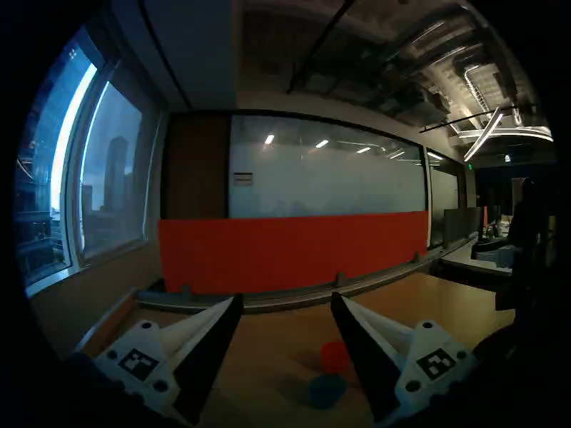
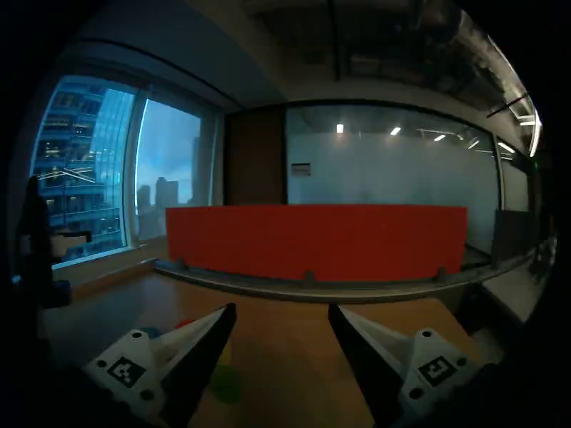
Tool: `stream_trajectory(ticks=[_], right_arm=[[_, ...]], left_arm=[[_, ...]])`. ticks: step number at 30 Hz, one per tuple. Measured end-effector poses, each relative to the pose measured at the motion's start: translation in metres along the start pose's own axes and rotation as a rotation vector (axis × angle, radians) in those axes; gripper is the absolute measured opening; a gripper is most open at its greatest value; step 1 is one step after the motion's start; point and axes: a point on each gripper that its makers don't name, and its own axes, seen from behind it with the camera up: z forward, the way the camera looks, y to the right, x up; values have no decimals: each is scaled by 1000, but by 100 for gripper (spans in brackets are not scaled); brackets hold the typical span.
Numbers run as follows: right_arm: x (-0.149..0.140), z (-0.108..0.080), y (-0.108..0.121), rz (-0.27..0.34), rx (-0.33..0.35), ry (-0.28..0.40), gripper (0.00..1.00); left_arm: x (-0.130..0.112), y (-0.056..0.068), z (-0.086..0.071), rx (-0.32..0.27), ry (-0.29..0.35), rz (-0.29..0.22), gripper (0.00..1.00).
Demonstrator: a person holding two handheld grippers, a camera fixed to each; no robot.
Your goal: Pour water
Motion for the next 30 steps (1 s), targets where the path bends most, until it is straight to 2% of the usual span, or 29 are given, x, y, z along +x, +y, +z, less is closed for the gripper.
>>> stream_trajectory(ticks=[5, 11, 18, 24, 30], right_arm=[[8, -1, -26, -8, 134, 7, 100], [13, -3, -48, -5, 250, 11, 100], [6, 2, -51, -10, 293, -19, 100], [-9, 4, -57, -37, 335, -75, 100], [-27, 5, -62, -89, 374, -147, 100]], left_arm=[[-3, 18, 3, -100, -20, 10, 91], [-2, 38, 6, -205, -17, 38, 91], [-8, 50, 9, -277, -31, 38, 91], [-25, 58, 12, -332, -86, 70, 91], [-43, 59, 17, -373, -142, 73, 91]])
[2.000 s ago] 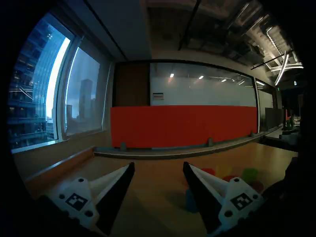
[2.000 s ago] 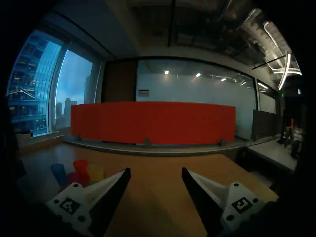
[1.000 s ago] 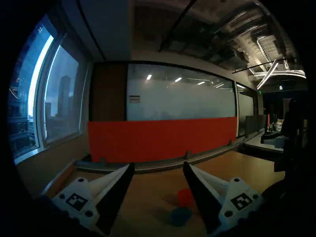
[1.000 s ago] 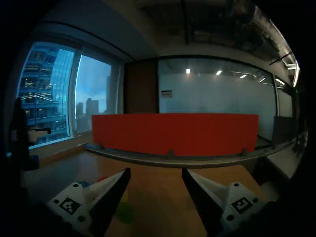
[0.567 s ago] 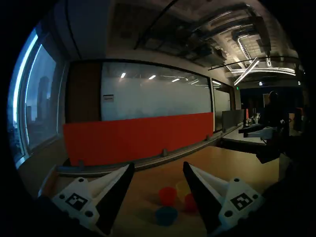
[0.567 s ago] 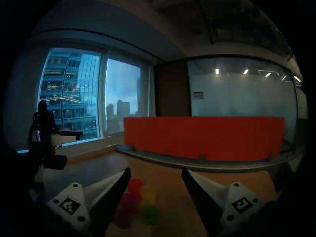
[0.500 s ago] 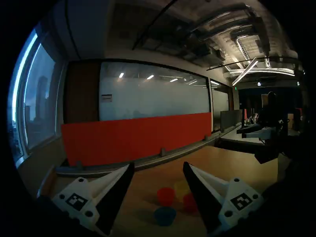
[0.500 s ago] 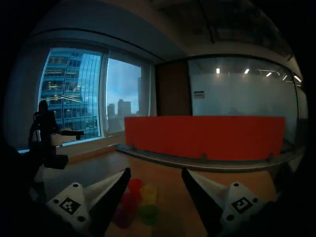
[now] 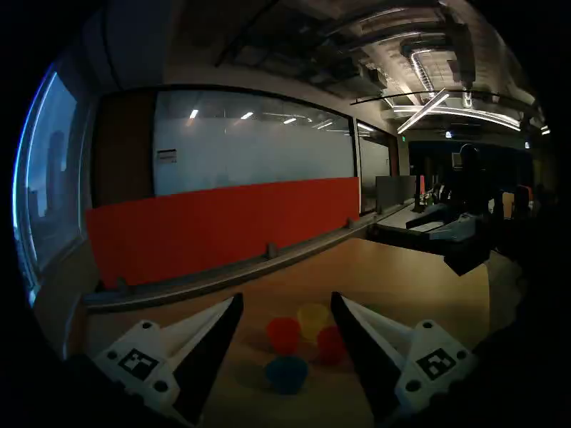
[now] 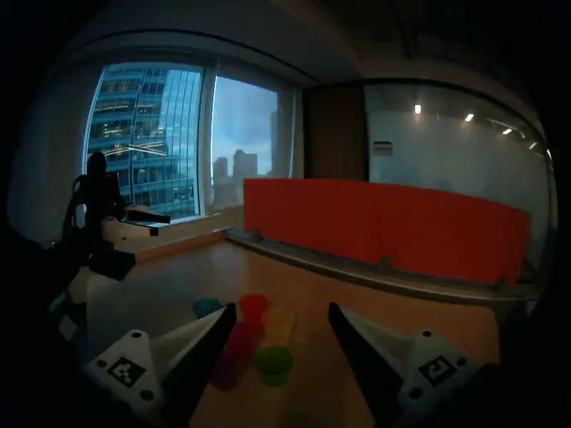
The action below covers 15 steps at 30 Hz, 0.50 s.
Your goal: Pour water
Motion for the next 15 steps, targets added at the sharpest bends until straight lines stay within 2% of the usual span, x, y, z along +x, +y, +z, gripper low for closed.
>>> stream_trajectory(ticks=[8, 15], right_arm=[[-21, 7, -2, -67, 26, -78, 100], [-42, 13, -2, -72, 49, -116, 100]], left_arm=[[-27, -1, 8, -37, -62, 10, 91], [-55, 2, 14, -53, -116, 20, 91]])
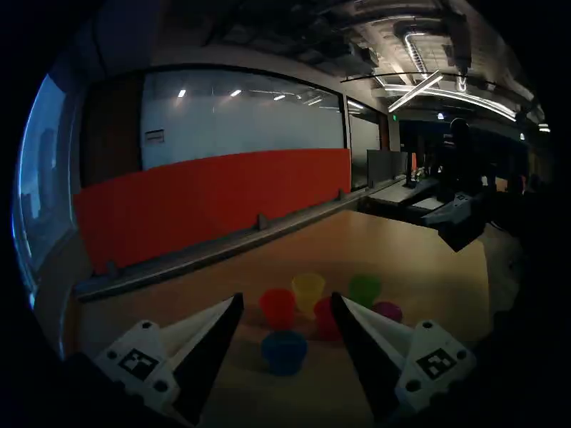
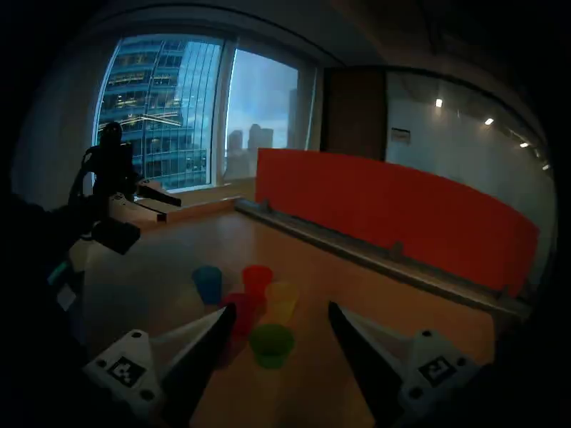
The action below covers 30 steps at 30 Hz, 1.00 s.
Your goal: Pour water
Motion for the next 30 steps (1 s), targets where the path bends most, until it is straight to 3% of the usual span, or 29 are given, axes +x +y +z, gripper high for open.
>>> stream_trajectory(ticks=[30], right_arm=[[-104, 59, 2, -18, 50, -209, 100]], left_arm=[[-129, 4, 38, -59, -273, 1, 91]])
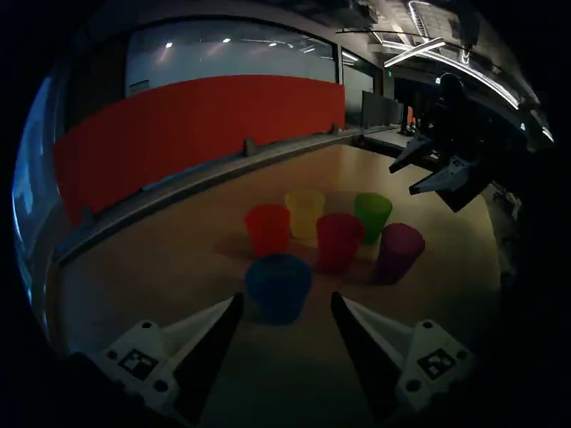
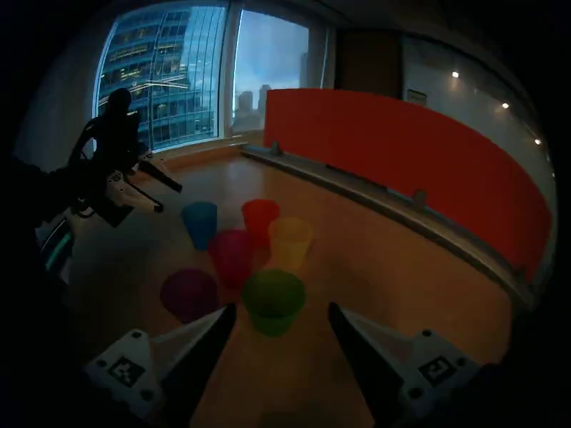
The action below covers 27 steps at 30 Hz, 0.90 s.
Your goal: Pour water
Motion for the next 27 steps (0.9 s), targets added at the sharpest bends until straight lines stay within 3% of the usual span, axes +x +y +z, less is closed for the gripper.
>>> stream_trajectory(ticks=[14, 27], right_arm=[[-22, 26, 2, -4, 18, -62, 100], [-30, 44, -2, 3, 46, -92, 100]], left_arm=[[-34, -5, 32, -20, -114, 8, 91], [-32, -4, 54, -55, -135, 16, 91]])
